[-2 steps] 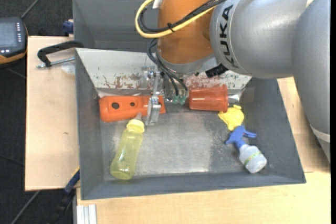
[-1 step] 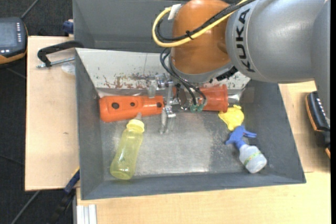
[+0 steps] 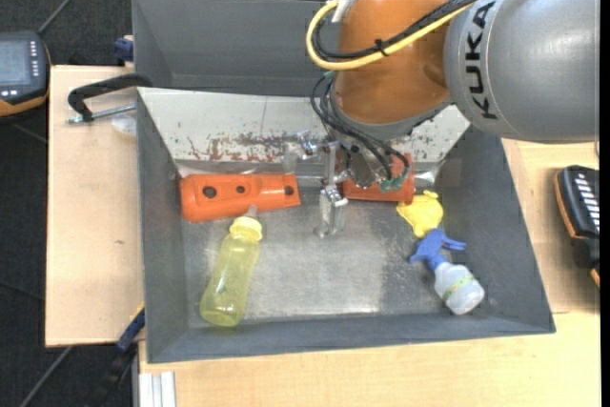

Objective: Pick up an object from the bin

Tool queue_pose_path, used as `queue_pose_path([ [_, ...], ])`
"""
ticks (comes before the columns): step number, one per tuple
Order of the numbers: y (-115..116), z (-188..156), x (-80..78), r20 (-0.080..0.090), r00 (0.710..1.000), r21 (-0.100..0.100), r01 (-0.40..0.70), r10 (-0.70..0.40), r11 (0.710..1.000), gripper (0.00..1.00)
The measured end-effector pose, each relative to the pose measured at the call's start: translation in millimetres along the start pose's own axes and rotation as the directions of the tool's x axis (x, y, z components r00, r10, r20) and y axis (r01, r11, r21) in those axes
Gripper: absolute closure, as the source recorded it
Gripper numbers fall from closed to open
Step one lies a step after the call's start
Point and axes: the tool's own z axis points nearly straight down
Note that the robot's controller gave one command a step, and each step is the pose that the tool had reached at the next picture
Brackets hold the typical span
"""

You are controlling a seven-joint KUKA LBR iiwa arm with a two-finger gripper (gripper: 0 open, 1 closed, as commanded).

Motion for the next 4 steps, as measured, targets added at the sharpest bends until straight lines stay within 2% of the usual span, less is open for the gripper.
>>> queue_pose_path([
  [1, -3.5, 24.4, -16.9, 0.011, 1.000, -0.002, -0.009, 0.009, 1.000, 0.00],
  [2, 15.2, 45.1, -21.0, 0.002, 0.994, -0.002, -0.107, 0.107, 0.994, 0.00],
  [3, 12.1, 60.6, -32.7, 0.013, 0.990, 0.000, 0.137, -0.137, 0.991, 0.00],
  [4, -23.2, 86.3, -21.2, 0.007, 0.998, -0.003, -0.059, 0.059, 0.998, 0.00],
])
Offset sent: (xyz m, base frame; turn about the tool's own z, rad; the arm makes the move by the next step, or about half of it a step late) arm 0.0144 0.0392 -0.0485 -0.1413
